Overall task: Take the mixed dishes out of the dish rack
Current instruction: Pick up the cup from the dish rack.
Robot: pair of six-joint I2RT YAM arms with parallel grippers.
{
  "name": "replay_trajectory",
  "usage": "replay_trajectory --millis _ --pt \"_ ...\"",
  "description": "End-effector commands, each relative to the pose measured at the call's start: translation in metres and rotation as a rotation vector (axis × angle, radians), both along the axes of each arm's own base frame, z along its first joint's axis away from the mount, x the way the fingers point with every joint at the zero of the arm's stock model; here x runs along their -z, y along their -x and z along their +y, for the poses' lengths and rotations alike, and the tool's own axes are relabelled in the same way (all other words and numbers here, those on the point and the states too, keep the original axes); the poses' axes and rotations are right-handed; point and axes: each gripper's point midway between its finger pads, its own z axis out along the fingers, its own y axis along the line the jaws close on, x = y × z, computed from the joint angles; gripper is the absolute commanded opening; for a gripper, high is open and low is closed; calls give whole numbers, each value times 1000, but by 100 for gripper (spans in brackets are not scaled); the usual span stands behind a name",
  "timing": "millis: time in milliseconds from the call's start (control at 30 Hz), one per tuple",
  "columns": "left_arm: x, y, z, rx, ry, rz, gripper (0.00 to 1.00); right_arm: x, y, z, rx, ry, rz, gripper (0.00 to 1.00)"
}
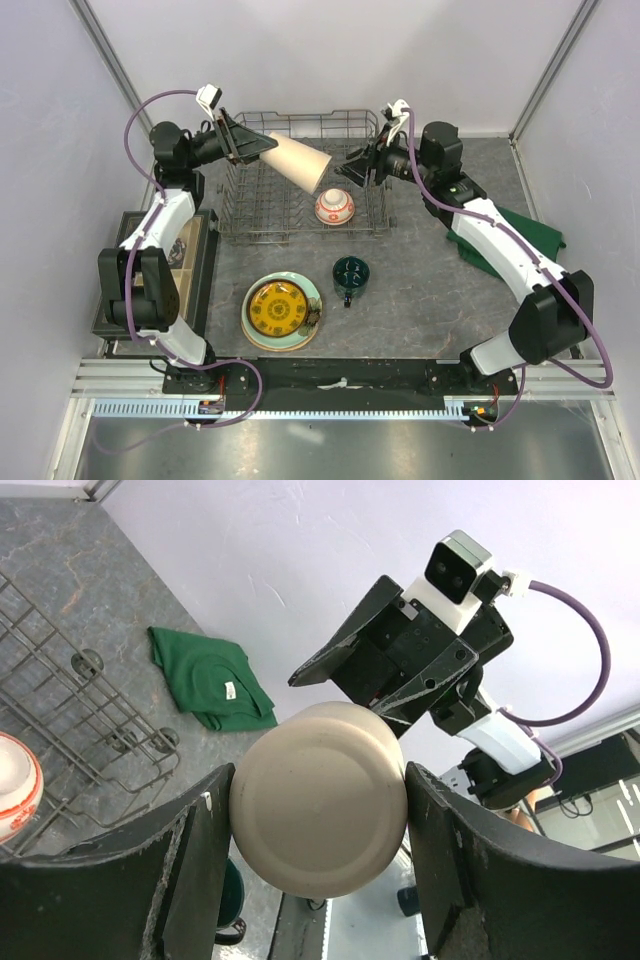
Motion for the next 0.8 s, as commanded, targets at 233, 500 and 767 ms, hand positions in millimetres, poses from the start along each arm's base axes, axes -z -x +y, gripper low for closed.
replay_trajectory --millis 233,500,767 --pt "-29 20 3 -38 66 -59 2 -5 -3 25 -51 -26 -30 63" --pt "-23 27 0 -35 69 -41 1 -2 -3 38 -81 -17 -28 62" --pt "-16 37 -10 -25 63 -33 2 -2 2 49 -112 -16 -32 60"
